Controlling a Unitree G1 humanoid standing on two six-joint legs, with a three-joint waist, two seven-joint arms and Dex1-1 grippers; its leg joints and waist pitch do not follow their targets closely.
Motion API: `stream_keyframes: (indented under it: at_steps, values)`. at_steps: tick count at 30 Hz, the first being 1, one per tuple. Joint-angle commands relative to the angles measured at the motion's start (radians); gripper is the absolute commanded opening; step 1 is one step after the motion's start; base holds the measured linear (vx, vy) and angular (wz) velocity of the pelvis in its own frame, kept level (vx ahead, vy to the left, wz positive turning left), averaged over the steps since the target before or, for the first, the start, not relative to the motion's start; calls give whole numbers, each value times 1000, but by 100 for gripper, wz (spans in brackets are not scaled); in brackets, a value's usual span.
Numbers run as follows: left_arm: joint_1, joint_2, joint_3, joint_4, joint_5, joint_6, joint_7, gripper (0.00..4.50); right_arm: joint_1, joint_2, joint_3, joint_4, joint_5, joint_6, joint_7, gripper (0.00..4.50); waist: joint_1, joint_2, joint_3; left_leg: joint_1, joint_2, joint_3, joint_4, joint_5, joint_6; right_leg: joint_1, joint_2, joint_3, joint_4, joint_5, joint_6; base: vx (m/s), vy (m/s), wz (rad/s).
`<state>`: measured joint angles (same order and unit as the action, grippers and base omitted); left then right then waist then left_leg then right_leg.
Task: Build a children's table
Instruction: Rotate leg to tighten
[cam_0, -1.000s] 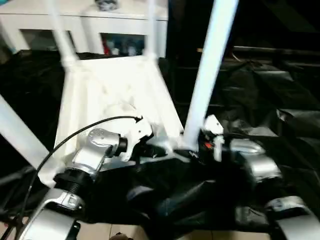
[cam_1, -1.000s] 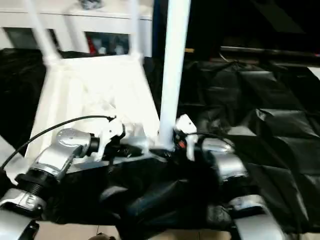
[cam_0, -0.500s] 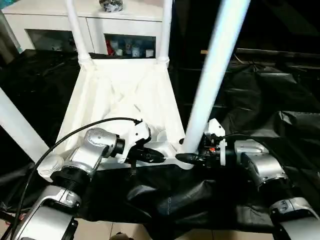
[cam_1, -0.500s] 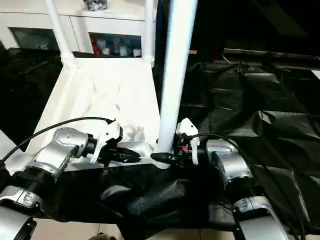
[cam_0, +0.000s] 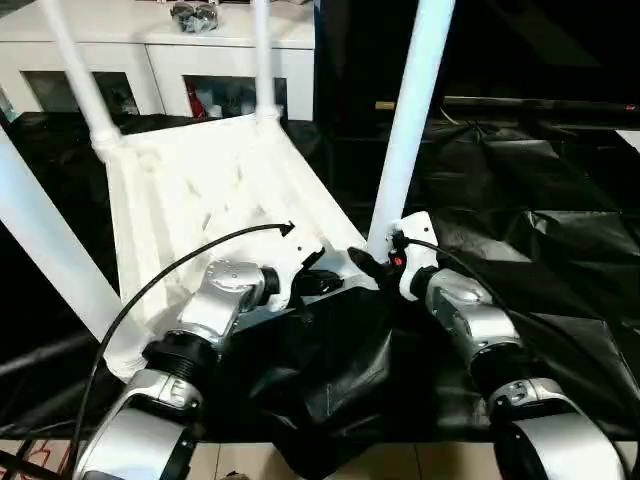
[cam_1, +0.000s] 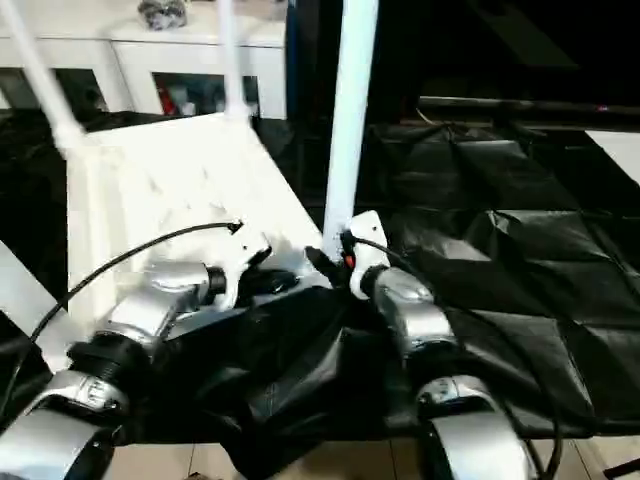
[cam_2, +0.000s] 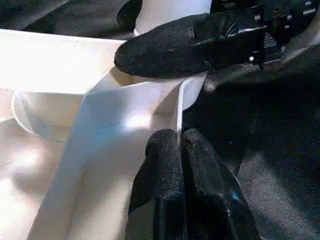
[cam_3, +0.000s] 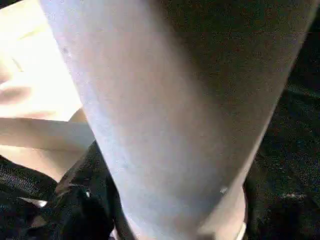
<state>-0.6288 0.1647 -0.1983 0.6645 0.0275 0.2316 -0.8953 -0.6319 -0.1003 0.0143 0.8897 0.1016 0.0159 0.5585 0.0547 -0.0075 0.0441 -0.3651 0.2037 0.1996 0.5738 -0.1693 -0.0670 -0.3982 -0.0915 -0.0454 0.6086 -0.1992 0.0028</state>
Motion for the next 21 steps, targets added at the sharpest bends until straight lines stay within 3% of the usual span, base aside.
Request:
stream_keyframes:
  at_steps: [1, 8, 11, 12, 14, 16, 18, 21]
  values:
    - [-7, -63, -34, -35, -36, -6, -8, 0, 18, 67, 66, 51, -27, 51, 67, 346, 1, -1, -46, 14, 26, -21, -78, -377, -4, 20, -49, 33, -103, -398, -159, 0, 0, 0]
    - [9, 4, -55, -58, -25, -44, -121, 0, 45, -15, 110, -11, -27, -43, 272, 368, 5, -3, -50, 9, 27, -17, -75, -338, 18, 29, -48, 33, -93, -300, -187, 0, 0, 0]
    - [9, 47, -62, -61, -35, -63, -202, 0, 72, -75, 120, -76, 11, -39, 449, 368, 9, -4, -55, 6, 27, -13, -69, -278, 43, 36, -46, 34, -83, -204, -211, 0, 0, 0]
    - [6, 61, -66, -59, -37, -69, -230, 0, 78, -94, 123, -93, 21, -30, 502, 368, 12, -7, -57, 2, 27, -12, -66, -246, 60, 43, -44, 32, -75, -149, -226, 0, 0, 0]
    - [4, 73, -68, -57, -37, -75, -252, 0, 82, -110, 126, -104, 24, -23, 542, 368, 17, -4, -60, 3, 29, -8, -60, -190, 79, 43, -39, 30, -63, -50, -258, 0, 0, 0]
    - [-4, 92, -70, -50, -42, -84, -298, 0, 89, -143, 139, -117, 25, -13, 623, 368, 24, -7, -64, 3, 28, -5, -53, -143, 105, 46, -40, 27, -53, 31, -289, 0, 0, 0]
    - [-6, 109, -76, -44, -49, -93, -351, 0, 99, -168, 159, -135, 23, -4, 679, 368, 32, -5, -60, 4, 29, -4, -53, -153, 112, 45, -42, 28, -56, 8, -291, 0, 0, 0]
    - [-10, 123, -86, -34, -49, -104, -392, 0, 108, -190, 181, -151, 18, 4, 734, 368, 39, -4, -56, 9, 33, -6, -60, -199, 85, 41, -46, 28, -64, -87, -274, 0, 0, 0]
